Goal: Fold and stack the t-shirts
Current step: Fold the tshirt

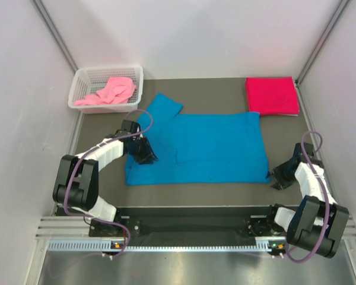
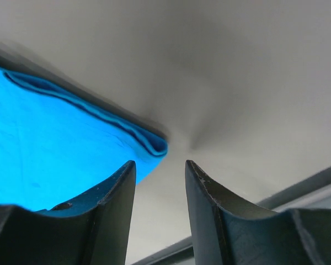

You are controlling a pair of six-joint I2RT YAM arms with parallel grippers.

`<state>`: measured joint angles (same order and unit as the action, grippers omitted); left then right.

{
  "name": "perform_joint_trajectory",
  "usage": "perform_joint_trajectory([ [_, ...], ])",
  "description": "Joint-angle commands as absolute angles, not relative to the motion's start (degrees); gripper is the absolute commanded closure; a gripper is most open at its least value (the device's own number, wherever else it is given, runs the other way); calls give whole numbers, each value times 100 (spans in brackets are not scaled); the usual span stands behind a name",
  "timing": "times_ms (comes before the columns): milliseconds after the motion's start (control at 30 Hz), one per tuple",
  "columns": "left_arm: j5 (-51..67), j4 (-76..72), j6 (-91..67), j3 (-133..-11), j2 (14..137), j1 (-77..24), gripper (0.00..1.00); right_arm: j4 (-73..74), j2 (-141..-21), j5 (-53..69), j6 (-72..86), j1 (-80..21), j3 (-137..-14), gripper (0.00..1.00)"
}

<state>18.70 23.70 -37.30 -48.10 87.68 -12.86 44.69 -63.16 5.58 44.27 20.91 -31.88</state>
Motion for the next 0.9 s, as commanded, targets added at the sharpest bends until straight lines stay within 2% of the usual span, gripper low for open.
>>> perform_joint_trajectory([
  [0,1705,2180,-3621,-4667,8894,-1301,64,4070,-6336,668,4711,2101,-3164,59],
  [367,1547,2127,-3718,-4483,8903,-1301,64,3762,-6723,457,4816,2083,-2988,60],
  [467,1442,2153,-3779,-4377,8807,-1301,64,3718,-6732,361,4816,2074,-2944,64],
  [567,1301,2180,-3841,-4289,8684,-1301,64,3709,-6732,220,4781,2074,-2944,74],
  [600,1249,2214,-3858,-4280,8640,-1301,64,3709,-6741,185,4746,2074,-2953,86],
  [667,1196,2285,-3885,-4280,8605,-1301,64,3770,-6759,89,4667,2074,-2988,98],
  [867,721,2558,-3990,-4044,8306,-1301,64,4288,-6812,-351,4184,2074,-3348,100],
])
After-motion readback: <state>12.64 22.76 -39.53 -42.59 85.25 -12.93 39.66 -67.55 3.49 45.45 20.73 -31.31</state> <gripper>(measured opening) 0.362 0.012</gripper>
